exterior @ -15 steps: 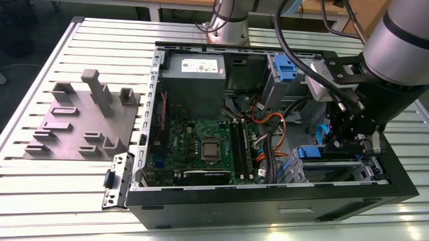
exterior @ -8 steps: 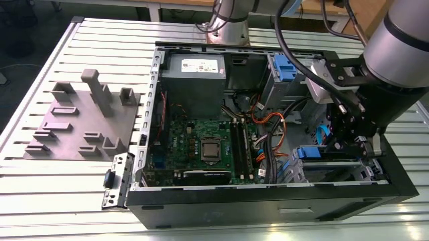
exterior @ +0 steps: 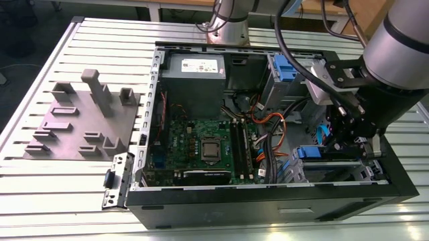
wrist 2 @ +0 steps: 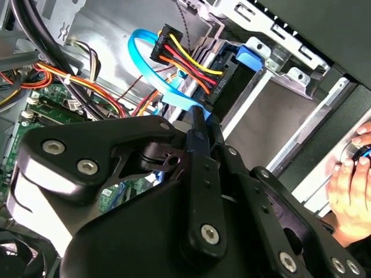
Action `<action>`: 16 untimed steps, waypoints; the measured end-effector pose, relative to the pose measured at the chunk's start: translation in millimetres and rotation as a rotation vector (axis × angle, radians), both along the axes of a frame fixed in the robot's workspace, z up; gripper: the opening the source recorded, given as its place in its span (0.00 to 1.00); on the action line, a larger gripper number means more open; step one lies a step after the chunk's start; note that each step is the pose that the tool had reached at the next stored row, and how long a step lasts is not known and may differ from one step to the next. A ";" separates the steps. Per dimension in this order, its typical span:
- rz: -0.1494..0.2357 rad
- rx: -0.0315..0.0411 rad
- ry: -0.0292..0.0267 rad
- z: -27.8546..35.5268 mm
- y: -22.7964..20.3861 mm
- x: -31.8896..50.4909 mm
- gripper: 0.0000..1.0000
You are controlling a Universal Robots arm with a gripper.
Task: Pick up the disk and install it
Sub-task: 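Insert the second disk wire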
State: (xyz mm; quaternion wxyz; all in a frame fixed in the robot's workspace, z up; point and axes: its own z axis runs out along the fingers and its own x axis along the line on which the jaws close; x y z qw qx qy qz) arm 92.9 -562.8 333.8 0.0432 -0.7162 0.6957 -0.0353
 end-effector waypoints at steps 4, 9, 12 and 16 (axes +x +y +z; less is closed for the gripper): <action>0.000 0.0015 0.0000 -0.7 -0.4 0.0 0.16; 0.000 0.0041 -0.0001 0.5 -0.4 0.0 0.16; 0.000 0.0135 0.0000 0.9 -0.5 0.0 0.16; 0.000 0.0270 0.0000 0.8 -1.3 0.0 0.16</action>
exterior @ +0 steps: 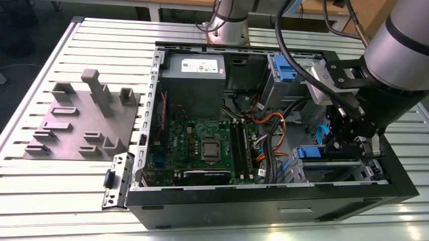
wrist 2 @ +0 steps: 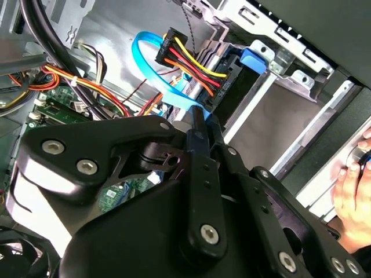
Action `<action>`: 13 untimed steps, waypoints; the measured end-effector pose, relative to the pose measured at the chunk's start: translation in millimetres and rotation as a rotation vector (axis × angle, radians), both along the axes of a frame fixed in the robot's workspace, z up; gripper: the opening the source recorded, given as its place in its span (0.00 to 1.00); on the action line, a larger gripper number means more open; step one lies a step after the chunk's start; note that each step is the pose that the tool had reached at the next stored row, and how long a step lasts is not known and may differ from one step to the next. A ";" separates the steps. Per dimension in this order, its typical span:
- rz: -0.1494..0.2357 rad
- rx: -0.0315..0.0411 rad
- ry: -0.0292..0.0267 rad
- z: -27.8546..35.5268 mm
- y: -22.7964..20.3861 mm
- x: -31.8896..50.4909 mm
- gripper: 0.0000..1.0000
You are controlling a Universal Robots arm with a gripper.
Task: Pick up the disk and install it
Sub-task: 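Insert the second disk wire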
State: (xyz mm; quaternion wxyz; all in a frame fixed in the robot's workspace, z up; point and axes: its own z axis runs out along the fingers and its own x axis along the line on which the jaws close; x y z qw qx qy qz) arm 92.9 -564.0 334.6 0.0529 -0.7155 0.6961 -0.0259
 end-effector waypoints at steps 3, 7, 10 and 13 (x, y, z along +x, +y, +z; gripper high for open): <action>0.000 0.0001 0.0000 0.0 -1.1 0.0 0.16; 0.000 0.0002 0.0000 -0.1 -2.7 0.0 0.16; 0.000 0.0005 0.0000 -0.1 -3.9 0.0 0.16; 0.000 0.0031 0.0000 -0.4 -4.2 0.0 0.16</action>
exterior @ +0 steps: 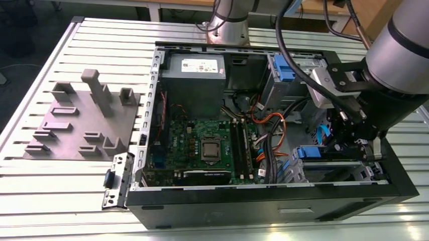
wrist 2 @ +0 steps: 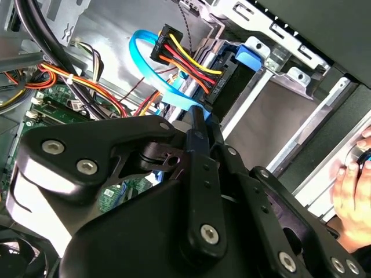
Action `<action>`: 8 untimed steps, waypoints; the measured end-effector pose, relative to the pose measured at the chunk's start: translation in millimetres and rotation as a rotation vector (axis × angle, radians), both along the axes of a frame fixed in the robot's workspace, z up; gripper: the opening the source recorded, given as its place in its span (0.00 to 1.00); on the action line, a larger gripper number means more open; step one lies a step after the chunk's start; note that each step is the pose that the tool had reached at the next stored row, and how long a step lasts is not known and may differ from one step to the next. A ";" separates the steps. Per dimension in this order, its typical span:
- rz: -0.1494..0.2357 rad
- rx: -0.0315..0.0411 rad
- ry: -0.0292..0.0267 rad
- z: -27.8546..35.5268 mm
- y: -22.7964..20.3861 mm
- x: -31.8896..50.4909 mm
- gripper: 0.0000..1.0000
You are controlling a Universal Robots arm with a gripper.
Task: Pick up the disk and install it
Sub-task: 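Insert the second disk wire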
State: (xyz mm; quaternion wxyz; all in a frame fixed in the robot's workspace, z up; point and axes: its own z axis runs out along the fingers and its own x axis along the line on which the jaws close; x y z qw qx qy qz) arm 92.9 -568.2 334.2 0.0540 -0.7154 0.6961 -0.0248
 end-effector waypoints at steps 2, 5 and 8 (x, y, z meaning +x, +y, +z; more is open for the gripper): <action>0.000 0.0052 0.0000 -0.1 0.0 0.0 0.16; 0.000 0.0114 0.0000 -0.1 0.0 0.0 0.16; 0.000 0.0132 0.0000 -0.2 -0.4 0.0 0.16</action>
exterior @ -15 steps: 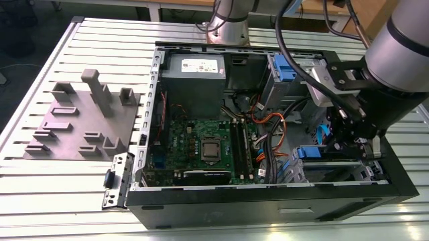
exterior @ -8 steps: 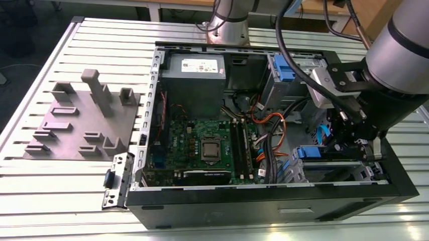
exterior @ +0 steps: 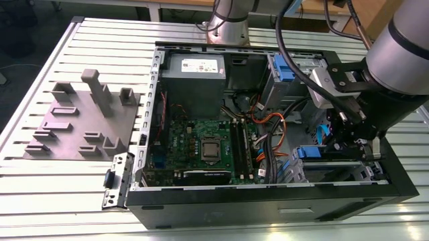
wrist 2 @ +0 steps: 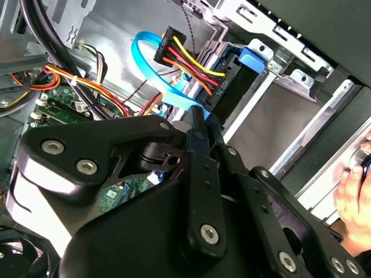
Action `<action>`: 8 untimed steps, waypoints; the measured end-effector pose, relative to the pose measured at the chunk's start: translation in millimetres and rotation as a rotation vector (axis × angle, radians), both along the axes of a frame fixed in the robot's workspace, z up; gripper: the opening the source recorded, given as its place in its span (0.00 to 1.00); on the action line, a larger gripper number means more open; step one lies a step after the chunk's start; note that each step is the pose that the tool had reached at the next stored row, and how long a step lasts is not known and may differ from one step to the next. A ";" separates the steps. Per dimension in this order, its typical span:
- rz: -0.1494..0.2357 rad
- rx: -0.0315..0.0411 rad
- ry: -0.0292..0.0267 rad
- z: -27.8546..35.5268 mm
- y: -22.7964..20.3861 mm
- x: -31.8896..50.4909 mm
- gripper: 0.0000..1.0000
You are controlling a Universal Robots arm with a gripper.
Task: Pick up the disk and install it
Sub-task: 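Insert the second disk wire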
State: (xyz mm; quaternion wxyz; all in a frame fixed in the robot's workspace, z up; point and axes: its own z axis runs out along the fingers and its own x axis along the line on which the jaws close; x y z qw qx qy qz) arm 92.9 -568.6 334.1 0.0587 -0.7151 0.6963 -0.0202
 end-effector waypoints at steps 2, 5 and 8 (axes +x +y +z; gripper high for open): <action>0.000 0.0000 0.0000 0.0 -0.6 0.0 0.16; 0.000 0.0002 0.0000 0.0 -1.1 0.0 0.16; 0.000 0.0030 0.0000 -0.4 -1.5 0.0 0.16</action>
